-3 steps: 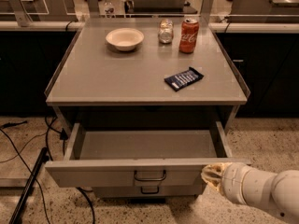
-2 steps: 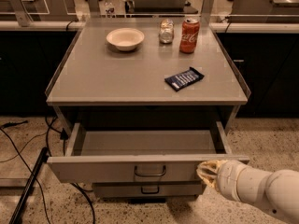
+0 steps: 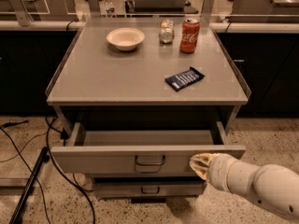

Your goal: Close top drawer

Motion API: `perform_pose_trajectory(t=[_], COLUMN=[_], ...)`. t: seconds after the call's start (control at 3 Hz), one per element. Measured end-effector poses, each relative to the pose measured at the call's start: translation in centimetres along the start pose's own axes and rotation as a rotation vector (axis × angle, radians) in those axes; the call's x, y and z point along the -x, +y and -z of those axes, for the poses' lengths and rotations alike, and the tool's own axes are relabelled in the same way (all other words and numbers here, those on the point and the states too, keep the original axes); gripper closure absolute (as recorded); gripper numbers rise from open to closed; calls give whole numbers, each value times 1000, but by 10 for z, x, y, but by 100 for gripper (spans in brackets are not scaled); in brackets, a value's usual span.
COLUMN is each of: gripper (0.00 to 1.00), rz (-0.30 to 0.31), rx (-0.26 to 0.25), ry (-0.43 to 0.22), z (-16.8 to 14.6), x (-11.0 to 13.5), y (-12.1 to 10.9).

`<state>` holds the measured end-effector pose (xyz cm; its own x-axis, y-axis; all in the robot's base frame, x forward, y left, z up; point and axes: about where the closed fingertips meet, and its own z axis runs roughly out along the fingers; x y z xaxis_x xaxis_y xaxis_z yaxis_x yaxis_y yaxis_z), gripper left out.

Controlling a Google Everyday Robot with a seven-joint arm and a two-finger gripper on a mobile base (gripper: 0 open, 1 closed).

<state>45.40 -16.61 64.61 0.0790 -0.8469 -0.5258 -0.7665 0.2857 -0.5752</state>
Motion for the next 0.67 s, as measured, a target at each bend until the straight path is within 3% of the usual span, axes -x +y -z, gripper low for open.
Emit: perform_pose_trajectory(t=[0.67], gripper=[100], rz=[-4], rx=[-13], ry=[-54], z=[-36], x=[-1], y=[-18])
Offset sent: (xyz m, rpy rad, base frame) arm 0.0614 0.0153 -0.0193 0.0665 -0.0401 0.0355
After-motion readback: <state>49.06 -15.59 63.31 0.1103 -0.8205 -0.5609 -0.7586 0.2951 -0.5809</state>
